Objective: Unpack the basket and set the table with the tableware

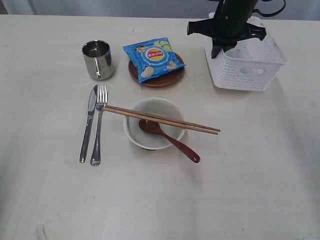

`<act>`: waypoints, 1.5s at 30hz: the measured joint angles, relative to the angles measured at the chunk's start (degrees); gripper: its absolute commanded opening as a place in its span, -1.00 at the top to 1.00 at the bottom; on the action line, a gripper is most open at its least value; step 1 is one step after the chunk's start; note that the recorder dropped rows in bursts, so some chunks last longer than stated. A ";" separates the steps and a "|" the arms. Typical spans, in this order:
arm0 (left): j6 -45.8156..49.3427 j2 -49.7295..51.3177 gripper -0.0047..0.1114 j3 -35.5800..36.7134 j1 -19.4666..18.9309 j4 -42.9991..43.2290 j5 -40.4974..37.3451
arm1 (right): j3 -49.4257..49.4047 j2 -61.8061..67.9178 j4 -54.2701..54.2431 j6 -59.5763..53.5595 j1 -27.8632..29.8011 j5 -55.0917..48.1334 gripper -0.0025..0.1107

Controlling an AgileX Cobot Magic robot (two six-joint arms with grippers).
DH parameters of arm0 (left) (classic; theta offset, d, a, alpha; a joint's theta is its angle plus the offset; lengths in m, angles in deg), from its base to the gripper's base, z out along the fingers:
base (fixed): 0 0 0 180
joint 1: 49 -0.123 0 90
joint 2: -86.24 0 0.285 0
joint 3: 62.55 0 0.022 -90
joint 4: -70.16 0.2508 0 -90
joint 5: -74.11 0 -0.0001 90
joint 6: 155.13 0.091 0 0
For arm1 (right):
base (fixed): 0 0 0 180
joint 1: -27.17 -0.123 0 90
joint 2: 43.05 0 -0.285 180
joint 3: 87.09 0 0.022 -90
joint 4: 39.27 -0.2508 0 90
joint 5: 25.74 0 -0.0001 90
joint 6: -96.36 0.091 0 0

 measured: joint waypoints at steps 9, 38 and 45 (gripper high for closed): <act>0.00 0.00 0.92 0.00 0.00 0.00 0.00 | -1.23 -0.80 -2.43 0.00 -1.70 -1.26 0.96; 0.00 0.00 0.92 0.00 0.00 0.00 0.00 | -9.99 -3.50 -2.43 1.53 -3.85 8.79 0.96; 0.00 0.00 0.92 0.00 0.00 0.00 0.00 | -9.99 -3.50 -2.43 1.53 -3.85 8.79 0.96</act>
